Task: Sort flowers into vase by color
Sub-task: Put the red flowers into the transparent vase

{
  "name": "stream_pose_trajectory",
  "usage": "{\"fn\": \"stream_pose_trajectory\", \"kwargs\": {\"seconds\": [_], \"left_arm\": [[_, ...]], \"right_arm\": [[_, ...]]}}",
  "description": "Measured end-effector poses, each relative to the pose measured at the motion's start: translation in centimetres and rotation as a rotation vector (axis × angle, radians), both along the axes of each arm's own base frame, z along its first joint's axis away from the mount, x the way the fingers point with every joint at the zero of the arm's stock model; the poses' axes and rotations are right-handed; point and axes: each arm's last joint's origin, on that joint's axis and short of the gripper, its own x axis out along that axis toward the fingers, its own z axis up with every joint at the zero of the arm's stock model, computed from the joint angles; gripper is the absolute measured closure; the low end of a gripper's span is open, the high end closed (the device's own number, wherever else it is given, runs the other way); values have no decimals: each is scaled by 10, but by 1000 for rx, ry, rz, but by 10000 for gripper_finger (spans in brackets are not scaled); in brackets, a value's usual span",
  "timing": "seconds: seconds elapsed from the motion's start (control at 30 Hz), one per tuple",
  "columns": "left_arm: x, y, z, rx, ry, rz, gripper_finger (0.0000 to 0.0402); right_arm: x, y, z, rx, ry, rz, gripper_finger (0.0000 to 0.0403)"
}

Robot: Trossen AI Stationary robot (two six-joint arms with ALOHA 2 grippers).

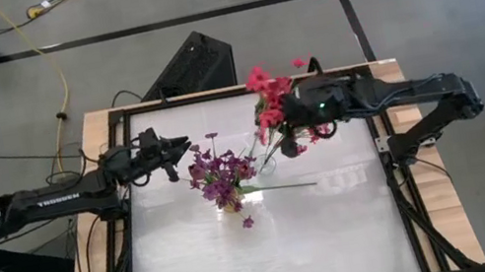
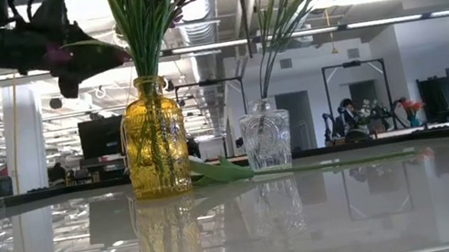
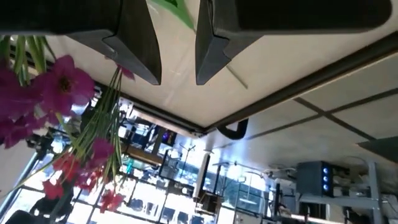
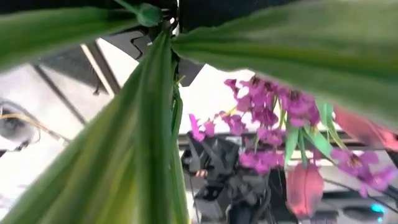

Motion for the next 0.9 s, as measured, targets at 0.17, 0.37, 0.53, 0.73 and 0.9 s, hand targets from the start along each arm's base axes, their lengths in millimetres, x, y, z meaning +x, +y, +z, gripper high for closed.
{"fn": "stream_pose_trajectory", "kwargs": {"seconds": [0.17,0.37,0.53,0.73,0.9], "left_arm": [[-1,0,-5,3,15,-1,315],[-1,0,-6,20,27,-7,315],[0,-1,-6,25,29,-22,315],[0,-2,-6,23,36,-60,315],[0,-2,-6,23,36,-60,315]], "right_arm": [[18,8,-18,38,57,11,371],[33,18,-35,68,117,21,370],[34,18,-41,48,118,-20,371],[33,13,-57,75,135,-49,369],[33,12,-69,86,128,-56,369]]}}
